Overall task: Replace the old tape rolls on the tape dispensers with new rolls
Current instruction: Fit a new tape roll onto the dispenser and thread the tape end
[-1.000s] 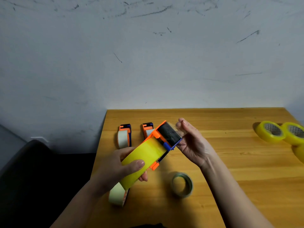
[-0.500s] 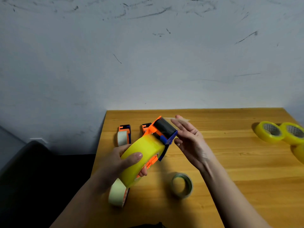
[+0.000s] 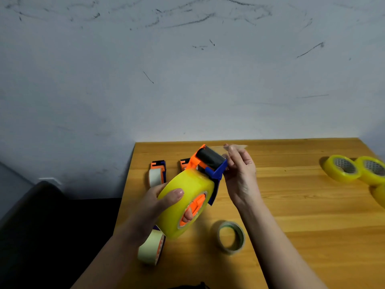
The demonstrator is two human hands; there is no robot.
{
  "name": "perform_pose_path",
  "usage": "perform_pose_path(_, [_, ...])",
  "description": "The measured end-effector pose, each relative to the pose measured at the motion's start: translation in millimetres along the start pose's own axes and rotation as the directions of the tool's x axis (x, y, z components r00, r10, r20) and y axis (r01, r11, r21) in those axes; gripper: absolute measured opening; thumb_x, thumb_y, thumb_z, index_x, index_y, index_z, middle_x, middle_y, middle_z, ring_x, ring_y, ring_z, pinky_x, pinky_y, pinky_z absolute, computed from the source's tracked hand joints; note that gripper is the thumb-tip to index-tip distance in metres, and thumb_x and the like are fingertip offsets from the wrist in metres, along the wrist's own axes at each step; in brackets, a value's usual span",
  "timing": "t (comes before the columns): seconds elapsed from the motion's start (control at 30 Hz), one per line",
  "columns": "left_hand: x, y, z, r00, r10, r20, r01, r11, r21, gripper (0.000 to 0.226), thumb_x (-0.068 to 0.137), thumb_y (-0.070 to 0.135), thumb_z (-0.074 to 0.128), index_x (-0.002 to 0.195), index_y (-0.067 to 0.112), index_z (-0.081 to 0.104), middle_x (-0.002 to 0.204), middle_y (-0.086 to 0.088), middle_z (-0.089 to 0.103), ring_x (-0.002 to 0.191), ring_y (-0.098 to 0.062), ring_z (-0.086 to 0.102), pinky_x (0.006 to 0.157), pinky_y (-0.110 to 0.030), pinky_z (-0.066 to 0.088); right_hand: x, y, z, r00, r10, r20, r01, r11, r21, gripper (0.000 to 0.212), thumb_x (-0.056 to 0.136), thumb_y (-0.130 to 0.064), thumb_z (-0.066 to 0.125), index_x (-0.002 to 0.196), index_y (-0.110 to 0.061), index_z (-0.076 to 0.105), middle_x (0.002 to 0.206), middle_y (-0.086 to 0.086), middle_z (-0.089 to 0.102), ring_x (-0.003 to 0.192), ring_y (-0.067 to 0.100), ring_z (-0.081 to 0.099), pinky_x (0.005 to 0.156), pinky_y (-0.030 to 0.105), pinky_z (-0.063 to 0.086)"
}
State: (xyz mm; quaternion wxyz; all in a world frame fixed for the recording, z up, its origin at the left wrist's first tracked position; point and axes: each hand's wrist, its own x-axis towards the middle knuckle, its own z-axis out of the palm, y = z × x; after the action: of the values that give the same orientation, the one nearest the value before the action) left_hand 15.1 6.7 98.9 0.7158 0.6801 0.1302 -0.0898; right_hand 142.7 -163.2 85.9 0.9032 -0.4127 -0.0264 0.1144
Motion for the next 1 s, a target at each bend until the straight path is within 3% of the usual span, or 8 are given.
perform_pose_path(0.07, [-0.9,0.2,-0.7,1.000,-0.017,0.007,0.017,1.000,0.003,0.104,0.036,0.073,0.078,0.118,0.011,0.059,0.106,-0.014,0.070,0.097,-0.033,0.068,0.086,-0.050,0.054,0.7,-1.7,-5.1,0.998,0.010,0.068,-0.010,1.000,-0.003,0.044,0.057,-0.032,0.087,0.088,-0.012,0.063,0.070,-0.008,0.064,0.055,0.002,0.053,0.058,0.016,0.045])
perform_pose_path(0.27, [-1.4,1.0,-0.9,0.999,-0.028,0.038,0.028,1.000,0.000,0.102,0.040,0.071,0.078,0.120,0.011,0.058,0.108,-0.015,0.069,0.099,-0.034,0.067,0.090,-0.055,0.051,0.9,-4.5,-3.7,1.000,-0.005,0.030,0.006,1.000,-0.020,0.006,0.080,-0.012,0.070,0.080,-0.016,0.065,0.073,-0.005,0.065,0.054,0.001,0.051,0.057,0.015,0.046])
perform_pose_path(0.43, [0.5,0.5,1.5,0.997,-0.034,0.062,0.035,0.999,-0.010,0.097,0.041,0.070,0.079,0.116,0.012,0.061,0.106,-0.015,0.070,0.097,-0.033,0.068,0.087,-0.051,0.053,-2.7,-2.5,8.2,0.999,-0.036,-0.023,0.038,0.992,0.123,0.024,0.065,-0.020,0.073,0.084,-0.016,0.061,0.070,-0.005,0.058,0.051,0.002,0.048,0.050,0.014,0.044])
perform_pose_path(0.53, [1.6,0.9,2.2,0.997,-0.035,0.063,0.036,0.999,-0.021,0.094,0.041,0.070,0.079,0.113,0.013,0.063,0.104,-0.015,0.071,0.096,-0.033,0.068,0.085,-0.048,0.054,-2.3,-0.9,8.1,0.995,-0.092,-0.025,0.094,0.991,0.091,0.016,0.079,-0.013,0.067,0.089,-0.016,0.055,0.066,-0.007,0.052,0.052,0.002,0.046,0.050,0.014,0.041])
perform_pose_path(0.63, [2.3,1.3,1.9,0.998,-0.032,0.057,0.033,0.999,-0.012,0.094,0.040,0.071,0.078,0.112,0.012,0.063,0.102,-0.014,0.071,0.094,-0.032,0.069,0.081,-0.045,0.055,-3.1,-1.8,7.5,0.986,-0.168,-0.017,0.165,0.980,-0.114,0.016,0.093,-0.001,0.051,0.089,-0.016,0.050,0.069,-0.006,0.053,0.057,0.004,0.049,0.054,0.015,0.040])
perform_pose_path(0.7, [2.3,1.2,0.6,0.998,-0.029,0.048,0.029,1.000,-0.008,0.096,0.040,0.071,0.078,0.114,0.010,0.062,0.101,-0.015,0.071,0.093,-0.032,0.069,0.081,-0.046,0.055,-3.4,-5.0,6.0,0.972,-0.235,-0.006,0.221,0.924,-0.313,0.017,0.092,0.000,0.055,0.087,-0.015,0.050,0.079,-0.005,0.061,0.065,0.006,0.057,0.059,0.017,0.042])
perform_pose_path(0.83, [2.1,3.0,-1.7,1.000,-0.018,0.020,0.017,1.000,0.006,0.102,0.040,0.072,0.077,0.118,0.009,0.059,0.106,-0.016,0.070,0.097,-0.035,0.067,0.089,-0.054,0.052,-1.4,-9.3,1.7,0.942,-0.331,0.060,0.319,0.822,-0.472,0.022,0.088,0.008,0.059,0.082,-0.011,0.049,0.094,0.005,0.067,0.089,0.014,0.066,0.073,0.021,0.050])
perform_pose_path(1.0, [1.7,5.6,-2.5,1.000,-0.010,0.020,0.010,1.000,0.030,0.101,0.040,0.074,0.076,0.116,0.011,0.060,0.106,-0.015,0.070,0.097,-0.034,0.067,0.089,-0.053,0.052,-1.9,-7.7,1.5,0.880,-0.459,0.122,0.386,0.544,-0.745,0.023,0.086,-0.005,0.066,0.081,-0.023,0.052,0.106,-0.007,0.068,0.084,0.013,0.064,0.069,0.030,0.051])
